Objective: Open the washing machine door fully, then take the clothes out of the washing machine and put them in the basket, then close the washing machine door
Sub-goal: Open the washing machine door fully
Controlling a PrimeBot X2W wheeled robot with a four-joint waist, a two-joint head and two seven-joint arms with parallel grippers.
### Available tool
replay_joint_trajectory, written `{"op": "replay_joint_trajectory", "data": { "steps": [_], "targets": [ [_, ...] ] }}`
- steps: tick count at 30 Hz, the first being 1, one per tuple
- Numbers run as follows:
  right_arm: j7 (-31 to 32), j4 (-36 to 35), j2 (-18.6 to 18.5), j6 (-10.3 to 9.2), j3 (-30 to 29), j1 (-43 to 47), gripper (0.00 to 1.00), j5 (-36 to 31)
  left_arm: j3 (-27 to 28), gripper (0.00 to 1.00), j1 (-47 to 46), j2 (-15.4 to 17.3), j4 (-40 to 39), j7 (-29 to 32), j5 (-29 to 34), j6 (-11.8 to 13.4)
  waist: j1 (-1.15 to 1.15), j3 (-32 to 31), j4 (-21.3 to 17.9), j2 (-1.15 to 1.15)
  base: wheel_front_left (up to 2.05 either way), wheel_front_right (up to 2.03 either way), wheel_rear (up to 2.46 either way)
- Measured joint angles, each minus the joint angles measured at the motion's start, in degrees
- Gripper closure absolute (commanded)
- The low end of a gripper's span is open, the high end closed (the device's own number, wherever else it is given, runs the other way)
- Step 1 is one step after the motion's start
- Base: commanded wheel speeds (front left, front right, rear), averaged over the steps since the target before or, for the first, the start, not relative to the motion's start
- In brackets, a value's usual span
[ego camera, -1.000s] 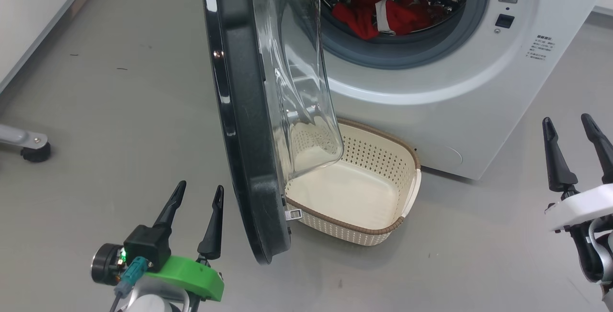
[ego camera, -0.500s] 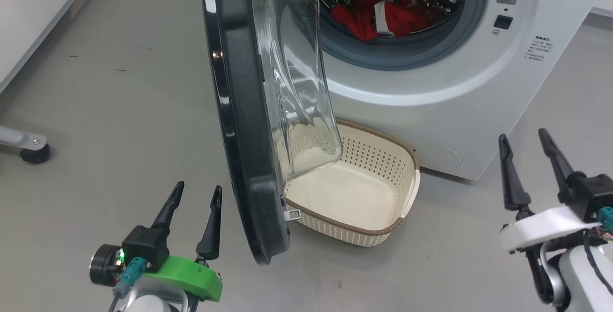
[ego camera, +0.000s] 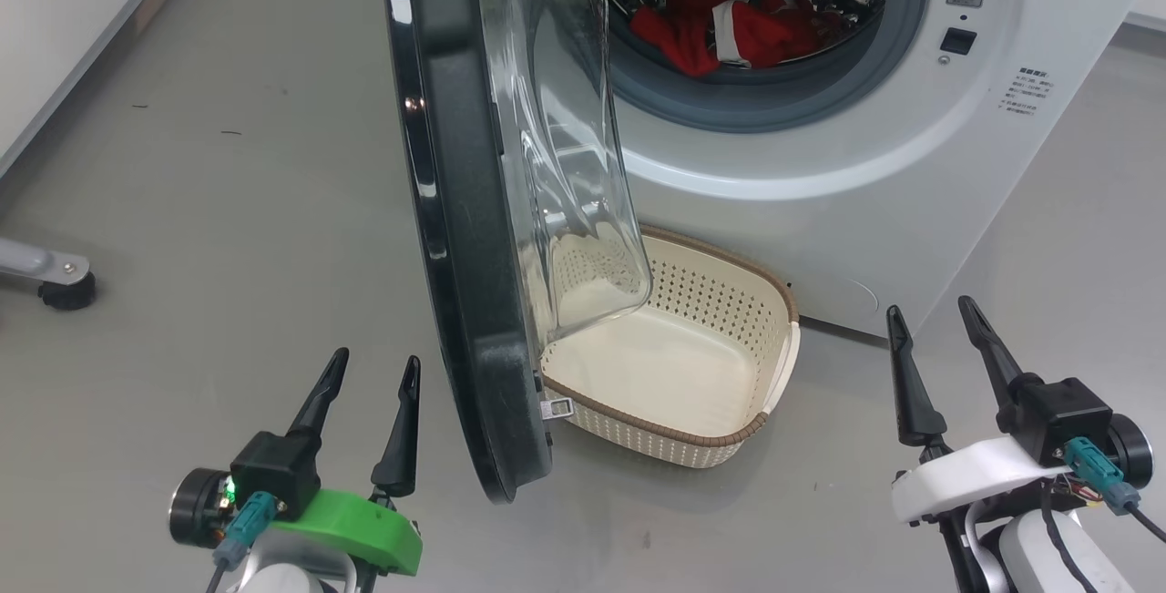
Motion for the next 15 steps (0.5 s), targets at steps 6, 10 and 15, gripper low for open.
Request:
{"op": "replay_joint_trajectory", "data": {
  "steps": [6, 10, 15],
  "targets": [
    [0.0, -0.2, 1.6, 0.00, -0.2, 0.2, 0.00, -1.2, 0.0, 0.00, 0.0, 0.0, 0.0, 0.0, 0.0, 0.0, 0.00, 0.0, 0.0, 0.00, 0.00, 0.00, 0.00],
    [0.0, -0.2, 2.5, 0.00, -0.2, 1.0, 0.00, -2.0, 0.0, 0.00, 0.0, 0.0, 0.0, 0.0, 0.0, 0.0, 0.00, 0.0, 0.1, 0.00, 0.00, 0.00, 0.00],
    [0.0, -0.3, 3.4, 0.02, -0.8, 1.0, 0.00, -3.1, 0.0, 0.00, 0.0, 0.0, 0.0, 0.0, 0.0, 0.0, 0.00, 0.1, 0.1, 0.00, 0.00, 0.00, 0.00]
  ]
}}
